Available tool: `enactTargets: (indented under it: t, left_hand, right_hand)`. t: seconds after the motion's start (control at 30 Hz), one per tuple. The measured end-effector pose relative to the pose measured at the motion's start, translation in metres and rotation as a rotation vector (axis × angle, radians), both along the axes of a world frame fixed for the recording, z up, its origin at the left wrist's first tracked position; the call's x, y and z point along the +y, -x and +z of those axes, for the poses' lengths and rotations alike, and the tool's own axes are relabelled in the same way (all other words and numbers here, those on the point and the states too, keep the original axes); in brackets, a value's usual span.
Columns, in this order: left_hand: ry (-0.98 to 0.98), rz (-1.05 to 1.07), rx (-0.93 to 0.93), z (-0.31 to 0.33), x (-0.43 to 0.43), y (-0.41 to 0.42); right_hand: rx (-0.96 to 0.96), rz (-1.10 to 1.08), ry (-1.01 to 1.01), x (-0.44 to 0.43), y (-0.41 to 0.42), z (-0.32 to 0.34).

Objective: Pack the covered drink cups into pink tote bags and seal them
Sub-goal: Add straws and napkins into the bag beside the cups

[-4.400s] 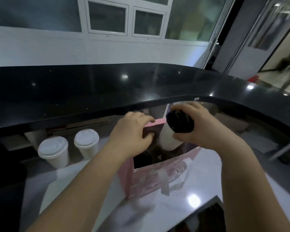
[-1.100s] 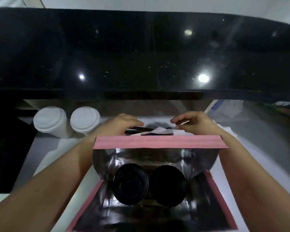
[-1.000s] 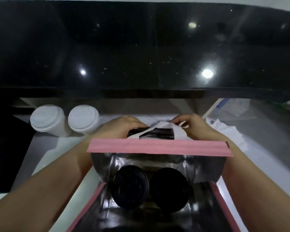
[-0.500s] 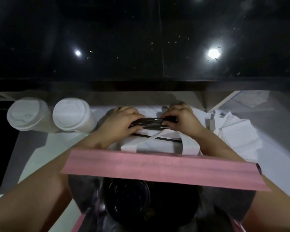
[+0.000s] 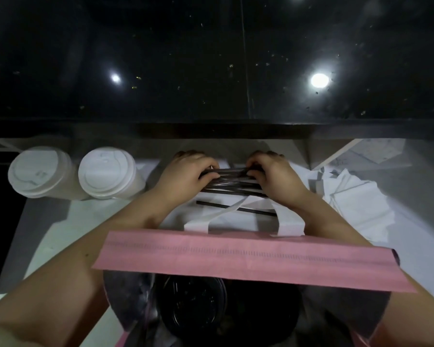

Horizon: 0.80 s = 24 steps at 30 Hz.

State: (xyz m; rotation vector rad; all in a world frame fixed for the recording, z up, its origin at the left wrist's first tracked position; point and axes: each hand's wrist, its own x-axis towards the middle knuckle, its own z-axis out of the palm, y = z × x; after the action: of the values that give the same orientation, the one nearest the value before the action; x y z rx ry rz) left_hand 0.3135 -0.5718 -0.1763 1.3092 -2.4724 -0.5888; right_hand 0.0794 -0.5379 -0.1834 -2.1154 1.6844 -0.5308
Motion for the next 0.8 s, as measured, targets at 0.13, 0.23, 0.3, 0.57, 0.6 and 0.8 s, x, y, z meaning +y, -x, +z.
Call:
enactTargets:
  t: [0.13, 0.23, 0.3, 0.57, 0.6, 0.8]
  left_hand:
    - [0.022, -0.001, 0.016, 0.004, 0.002, -0.001]
    - [0.005, -0.011, 0.019, 0.007, 0.005, -0.005]
    - [0.012, -0.008, 0.017, 0.009, 0.007, -0.010]
    - [-0.020, 0.045, -0.005, 0.026, 0.021, -0.035]
    - [-0.022, 0.033, -0.018, 0.031, 0.023, -0.038]
    - [0.112, 0.011, -0.055, 0.073, 0.038, -0.055]
  right_hand:
    - [0.137, 0.098, 0.096, -0.001, 0.003, 0.003]
    - [0.119, 0.111, 0.135, 0.003, 0.005, 0.008]
    - [0.102, 0.088, 0.146, 0.007, 0.005, 0.010]
    - [0.162, 0.001, 0.034, 0.030, 0.027, 0.019]
    - [0.151, -0.022, 0.013, 0.035, 0.030, 0.023]
    - [0.232, -0.122, -0.123, 0.050, 0.038, 0.059]
